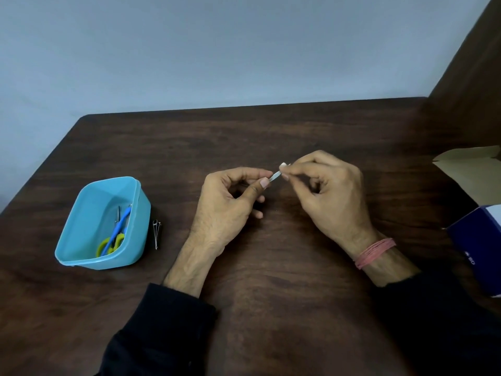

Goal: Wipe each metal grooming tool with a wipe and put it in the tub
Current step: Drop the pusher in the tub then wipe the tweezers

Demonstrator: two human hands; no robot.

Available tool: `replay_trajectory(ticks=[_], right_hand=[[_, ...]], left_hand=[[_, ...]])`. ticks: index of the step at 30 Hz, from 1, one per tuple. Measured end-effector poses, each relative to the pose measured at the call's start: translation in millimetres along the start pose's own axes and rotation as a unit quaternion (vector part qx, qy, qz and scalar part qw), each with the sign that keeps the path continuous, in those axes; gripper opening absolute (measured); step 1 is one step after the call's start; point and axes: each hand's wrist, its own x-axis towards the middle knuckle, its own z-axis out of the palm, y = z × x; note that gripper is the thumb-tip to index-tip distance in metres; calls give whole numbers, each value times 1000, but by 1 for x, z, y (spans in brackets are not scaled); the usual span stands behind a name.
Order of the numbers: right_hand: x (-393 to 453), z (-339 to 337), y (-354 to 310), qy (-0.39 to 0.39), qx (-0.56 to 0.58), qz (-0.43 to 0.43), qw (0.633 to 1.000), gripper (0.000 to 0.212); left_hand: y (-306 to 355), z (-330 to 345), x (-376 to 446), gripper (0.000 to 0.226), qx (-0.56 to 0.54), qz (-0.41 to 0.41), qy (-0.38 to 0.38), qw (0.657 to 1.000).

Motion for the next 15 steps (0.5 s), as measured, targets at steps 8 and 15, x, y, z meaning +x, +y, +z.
replay_trajectory(ticks=[8,15], right_hand=[[0,0,1,7,5,12,1000,6],[-1,1,1,1,12,10,1000,6]], left_hand=[[0,0,-1,12,6,-4,3,1000],[0,0,0,12,9,-2,2,1000]])
